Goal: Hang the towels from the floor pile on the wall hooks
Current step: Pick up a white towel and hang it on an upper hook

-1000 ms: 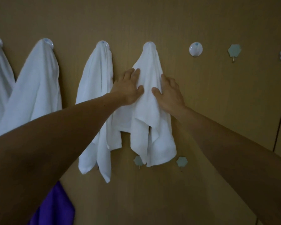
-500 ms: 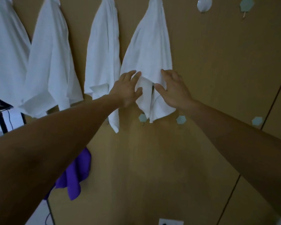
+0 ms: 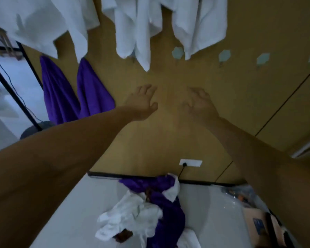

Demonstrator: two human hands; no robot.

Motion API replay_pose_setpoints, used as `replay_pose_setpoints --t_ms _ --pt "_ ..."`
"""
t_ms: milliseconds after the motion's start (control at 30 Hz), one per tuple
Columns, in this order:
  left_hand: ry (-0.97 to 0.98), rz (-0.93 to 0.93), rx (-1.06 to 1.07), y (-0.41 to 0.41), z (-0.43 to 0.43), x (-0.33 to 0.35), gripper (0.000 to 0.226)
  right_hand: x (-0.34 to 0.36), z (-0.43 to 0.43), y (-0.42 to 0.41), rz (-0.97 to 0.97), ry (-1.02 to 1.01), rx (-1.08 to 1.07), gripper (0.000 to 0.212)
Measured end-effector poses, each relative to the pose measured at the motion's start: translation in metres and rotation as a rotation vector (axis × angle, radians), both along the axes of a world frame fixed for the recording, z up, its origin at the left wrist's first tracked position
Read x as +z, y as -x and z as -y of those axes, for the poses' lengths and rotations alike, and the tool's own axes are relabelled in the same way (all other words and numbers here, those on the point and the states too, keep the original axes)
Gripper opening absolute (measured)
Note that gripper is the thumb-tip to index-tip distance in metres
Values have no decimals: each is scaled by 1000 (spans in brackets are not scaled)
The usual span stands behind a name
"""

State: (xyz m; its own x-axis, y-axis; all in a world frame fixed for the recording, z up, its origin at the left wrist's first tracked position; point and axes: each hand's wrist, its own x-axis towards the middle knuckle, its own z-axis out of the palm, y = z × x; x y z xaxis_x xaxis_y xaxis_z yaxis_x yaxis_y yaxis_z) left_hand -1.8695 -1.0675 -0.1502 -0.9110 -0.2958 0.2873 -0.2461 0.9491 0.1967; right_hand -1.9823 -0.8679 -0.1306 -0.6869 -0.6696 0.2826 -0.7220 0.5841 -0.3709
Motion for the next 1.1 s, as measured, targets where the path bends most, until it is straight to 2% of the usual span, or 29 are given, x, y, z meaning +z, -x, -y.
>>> replay_pose_setpoints --t_ms 133,500,600,667,867,1100 --pt "-41 168 37 -11 -6 -66 66 -76 -9 -7 168 -162 -5 65" --pt "-240 511 60 5 -24 -242 65 -251 -6 12 389 -367 61 64" --pt "-315 560 97 13 -29 -290 63 -307 -1 20 471 -430 99 73" --pt "-366 569 123 14 -29 -325 62 -352 2 25 518 -474 118 68" --pt "-468 703 205 2 -22 -470 61 -498 21 18 675 -564 184 63" --pt "-539 822 220 -19 -12 -660 62 -687 38 7 724 -705 207 59"
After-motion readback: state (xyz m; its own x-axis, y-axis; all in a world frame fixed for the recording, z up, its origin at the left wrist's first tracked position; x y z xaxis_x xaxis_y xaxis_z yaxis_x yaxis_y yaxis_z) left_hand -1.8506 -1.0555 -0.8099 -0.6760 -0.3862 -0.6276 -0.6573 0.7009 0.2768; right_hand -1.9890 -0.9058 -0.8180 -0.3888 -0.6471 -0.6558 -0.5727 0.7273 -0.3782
